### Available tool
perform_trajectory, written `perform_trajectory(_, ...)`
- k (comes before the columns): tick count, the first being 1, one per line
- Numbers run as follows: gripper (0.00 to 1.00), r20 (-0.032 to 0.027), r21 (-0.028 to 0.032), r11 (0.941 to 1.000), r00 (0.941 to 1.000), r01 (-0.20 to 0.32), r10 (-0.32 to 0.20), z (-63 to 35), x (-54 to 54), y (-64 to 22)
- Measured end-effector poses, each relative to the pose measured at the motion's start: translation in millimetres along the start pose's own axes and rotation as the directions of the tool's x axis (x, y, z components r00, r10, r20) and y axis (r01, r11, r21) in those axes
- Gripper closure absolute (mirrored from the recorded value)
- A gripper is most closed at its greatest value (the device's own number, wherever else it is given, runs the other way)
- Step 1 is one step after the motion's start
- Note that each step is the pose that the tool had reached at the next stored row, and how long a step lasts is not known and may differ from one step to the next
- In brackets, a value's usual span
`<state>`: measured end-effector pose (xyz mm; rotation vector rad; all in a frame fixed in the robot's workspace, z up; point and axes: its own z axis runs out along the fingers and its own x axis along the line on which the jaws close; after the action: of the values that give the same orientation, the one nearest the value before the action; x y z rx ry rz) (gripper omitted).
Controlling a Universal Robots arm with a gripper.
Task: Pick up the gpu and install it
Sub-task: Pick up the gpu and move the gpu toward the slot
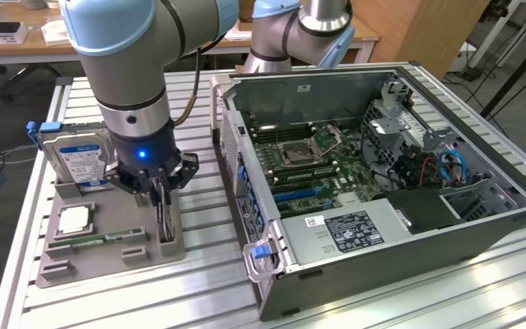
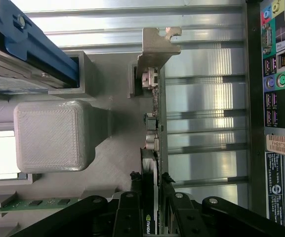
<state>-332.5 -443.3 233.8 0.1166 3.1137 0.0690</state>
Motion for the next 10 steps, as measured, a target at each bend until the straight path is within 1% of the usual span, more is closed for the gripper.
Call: perform_trajectory(10,0.74,0.0,0.0,1.0,1.0,0.0,0.0,0.0,0.0,0.0)
